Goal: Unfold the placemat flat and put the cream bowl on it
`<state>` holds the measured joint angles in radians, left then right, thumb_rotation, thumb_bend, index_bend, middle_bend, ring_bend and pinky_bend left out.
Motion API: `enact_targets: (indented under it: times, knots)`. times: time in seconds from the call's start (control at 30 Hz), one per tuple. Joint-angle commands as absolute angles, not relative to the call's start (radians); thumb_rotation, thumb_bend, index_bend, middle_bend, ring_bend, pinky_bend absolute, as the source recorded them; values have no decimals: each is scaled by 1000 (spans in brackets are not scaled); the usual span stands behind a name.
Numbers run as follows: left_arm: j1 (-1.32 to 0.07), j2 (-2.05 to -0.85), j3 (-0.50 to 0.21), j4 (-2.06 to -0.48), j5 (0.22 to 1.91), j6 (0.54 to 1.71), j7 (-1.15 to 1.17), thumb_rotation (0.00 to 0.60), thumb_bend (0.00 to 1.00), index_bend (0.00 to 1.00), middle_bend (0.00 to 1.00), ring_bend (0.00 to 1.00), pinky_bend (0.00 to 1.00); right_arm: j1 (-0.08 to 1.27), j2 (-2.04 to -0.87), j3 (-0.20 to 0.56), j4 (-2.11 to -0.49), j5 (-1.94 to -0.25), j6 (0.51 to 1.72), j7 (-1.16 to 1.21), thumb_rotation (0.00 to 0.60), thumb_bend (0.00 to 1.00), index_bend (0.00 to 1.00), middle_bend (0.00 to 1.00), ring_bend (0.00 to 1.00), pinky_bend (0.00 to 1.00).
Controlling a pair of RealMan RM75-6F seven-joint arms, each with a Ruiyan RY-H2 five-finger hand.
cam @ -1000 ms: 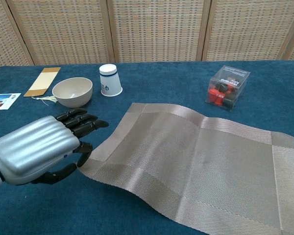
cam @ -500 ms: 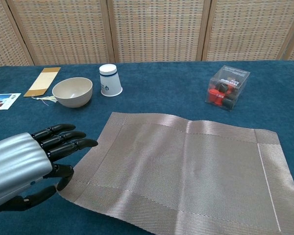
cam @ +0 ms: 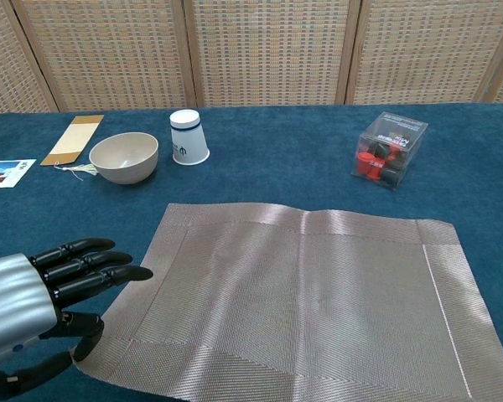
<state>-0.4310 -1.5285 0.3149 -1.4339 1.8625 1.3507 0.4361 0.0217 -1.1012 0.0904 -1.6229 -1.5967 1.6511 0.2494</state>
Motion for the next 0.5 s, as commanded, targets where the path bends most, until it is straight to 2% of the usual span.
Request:
enact_targets:
  times: [0.03, 0.5]
  knots:
    - [-423, -1526, 325, -1416, 1890, 1358, 394, 600, 503, 550, 0, 0, 0, 22, -1103, 89, -1623, -1598, 1651, 246, 600, 158, 55, 0, 0, 0]
    - [-408, -1542, 343, -1378, 1975, 1373, 277, 600, 502, 547, 0, 0, 0, 23, -1107, 87, -1623, -1601, 1649, 234, 600, 158, 55, 0, 0, 0]
